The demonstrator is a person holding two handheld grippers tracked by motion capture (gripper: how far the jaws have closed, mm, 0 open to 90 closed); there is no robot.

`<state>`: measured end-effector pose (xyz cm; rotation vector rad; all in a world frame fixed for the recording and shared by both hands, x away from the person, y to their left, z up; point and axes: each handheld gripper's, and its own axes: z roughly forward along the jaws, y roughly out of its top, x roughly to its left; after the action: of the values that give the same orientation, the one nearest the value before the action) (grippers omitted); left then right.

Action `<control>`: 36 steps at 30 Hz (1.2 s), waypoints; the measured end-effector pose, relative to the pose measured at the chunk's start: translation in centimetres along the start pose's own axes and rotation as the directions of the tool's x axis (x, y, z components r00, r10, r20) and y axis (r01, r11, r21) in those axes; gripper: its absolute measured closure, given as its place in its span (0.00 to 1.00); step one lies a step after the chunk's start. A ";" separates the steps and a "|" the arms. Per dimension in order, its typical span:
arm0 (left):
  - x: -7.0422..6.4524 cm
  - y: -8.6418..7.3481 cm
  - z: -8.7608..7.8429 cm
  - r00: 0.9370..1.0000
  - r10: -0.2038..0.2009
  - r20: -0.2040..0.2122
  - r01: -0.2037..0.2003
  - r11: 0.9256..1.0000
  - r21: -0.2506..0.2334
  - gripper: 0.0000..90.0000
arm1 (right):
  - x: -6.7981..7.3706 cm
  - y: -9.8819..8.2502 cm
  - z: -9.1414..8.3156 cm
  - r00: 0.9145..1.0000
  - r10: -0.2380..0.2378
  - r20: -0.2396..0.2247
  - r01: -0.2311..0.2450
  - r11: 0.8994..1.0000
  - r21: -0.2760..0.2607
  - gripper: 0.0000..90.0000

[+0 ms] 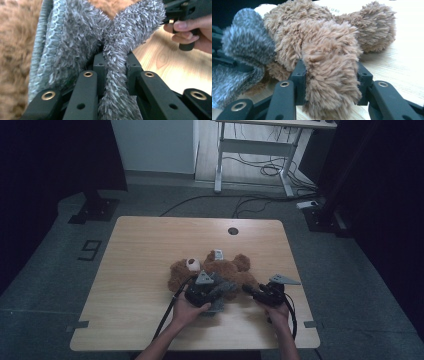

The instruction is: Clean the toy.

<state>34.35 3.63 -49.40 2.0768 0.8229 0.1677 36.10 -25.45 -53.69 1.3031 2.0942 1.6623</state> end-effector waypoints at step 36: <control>-2.2 1.3 3.5 0.999 0.036 0.029 -0.038 0.998 0.049 0.84 | 0.0 -0.3 0.0 1.000 0.002 0.005 -0.002 1.000 -0.003 0.63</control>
<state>34.70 -0.60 -50.10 2.1372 0.7795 0.1396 35.92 -25.50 -53.92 1.3081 2.0877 1.6599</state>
